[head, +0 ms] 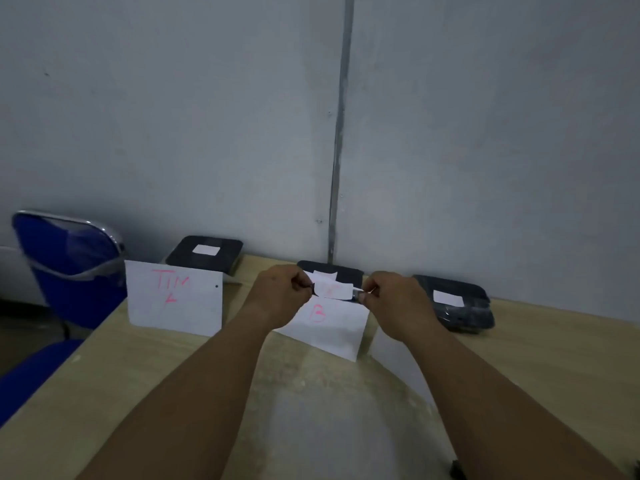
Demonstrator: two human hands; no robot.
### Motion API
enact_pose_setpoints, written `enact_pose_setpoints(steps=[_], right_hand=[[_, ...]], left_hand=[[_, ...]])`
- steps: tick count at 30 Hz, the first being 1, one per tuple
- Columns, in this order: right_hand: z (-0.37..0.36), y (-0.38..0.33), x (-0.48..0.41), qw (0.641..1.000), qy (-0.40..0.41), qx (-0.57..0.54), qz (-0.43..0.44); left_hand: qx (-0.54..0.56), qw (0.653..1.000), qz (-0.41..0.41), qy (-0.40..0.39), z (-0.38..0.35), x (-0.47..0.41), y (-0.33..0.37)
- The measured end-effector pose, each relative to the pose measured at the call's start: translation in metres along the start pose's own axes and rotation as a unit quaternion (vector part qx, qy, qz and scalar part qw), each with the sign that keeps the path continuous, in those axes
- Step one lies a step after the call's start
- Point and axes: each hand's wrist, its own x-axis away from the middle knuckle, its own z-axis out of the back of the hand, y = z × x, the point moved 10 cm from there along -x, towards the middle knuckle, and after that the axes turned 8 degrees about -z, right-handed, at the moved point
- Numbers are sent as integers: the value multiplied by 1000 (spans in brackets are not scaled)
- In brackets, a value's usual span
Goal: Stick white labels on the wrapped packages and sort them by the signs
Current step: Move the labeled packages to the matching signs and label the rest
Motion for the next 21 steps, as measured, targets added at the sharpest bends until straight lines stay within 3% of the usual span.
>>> enact_pose_setpoints(steps=[5, 12, 21], right_hand=[[-15, -2, -47, 1000, 4, -13, -23], [-41, 5, -112, 994, 30, -44, -91], [-79, 18, -162, 985, 18, 8, -170]], left_hand=[[-25, 999, 2, 23, -1, -39, -18], [-76, 997, -24, -1, -9, -110, -36], [-129, 990, -23, -52, -39, -164, -73]])
